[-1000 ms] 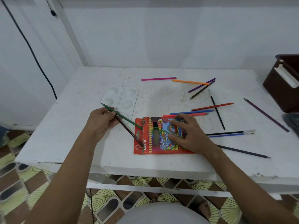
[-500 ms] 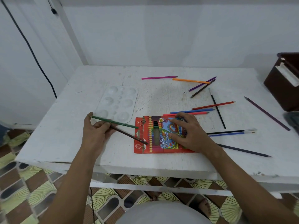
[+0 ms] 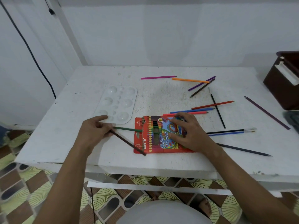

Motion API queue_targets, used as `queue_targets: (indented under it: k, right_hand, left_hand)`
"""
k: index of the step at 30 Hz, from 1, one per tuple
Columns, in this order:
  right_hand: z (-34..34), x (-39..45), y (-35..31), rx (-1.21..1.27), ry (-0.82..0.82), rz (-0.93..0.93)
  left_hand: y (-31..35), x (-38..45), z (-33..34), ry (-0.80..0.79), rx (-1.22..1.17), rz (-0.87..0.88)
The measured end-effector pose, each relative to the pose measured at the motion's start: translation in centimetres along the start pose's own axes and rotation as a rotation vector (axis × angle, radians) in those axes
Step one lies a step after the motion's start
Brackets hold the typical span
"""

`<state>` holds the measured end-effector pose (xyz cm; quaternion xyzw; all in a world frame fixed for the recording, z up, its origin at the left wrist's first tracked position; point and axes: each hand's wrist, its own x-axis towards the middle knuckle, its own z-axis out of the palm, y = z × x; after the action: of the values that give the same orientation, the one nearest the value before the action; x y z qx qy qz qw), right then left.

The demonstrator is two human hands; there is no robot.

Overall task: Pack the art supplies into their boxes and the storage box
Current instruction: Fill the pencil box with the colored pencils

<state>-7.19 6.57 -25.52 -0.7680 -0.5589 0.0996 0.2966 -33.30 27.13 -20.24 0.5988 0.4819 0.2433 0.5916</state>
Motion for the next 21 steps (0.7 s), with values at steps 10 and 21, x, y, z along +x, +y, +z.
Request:
queue_targets:
  k: [10,21]
  right_hand:
    - [-0.1,-0.1,-0.1,0.003,-0.003,0.006]
    - [-0.1,0.0,0.0,0.005,-0.008,0.002]
  left_hand:
    - [-1.0,1.3,-1.3,0.201,-0.117,0.073]
    - [-1.6,-0.7,2.8,0.193,0.419,0.343]
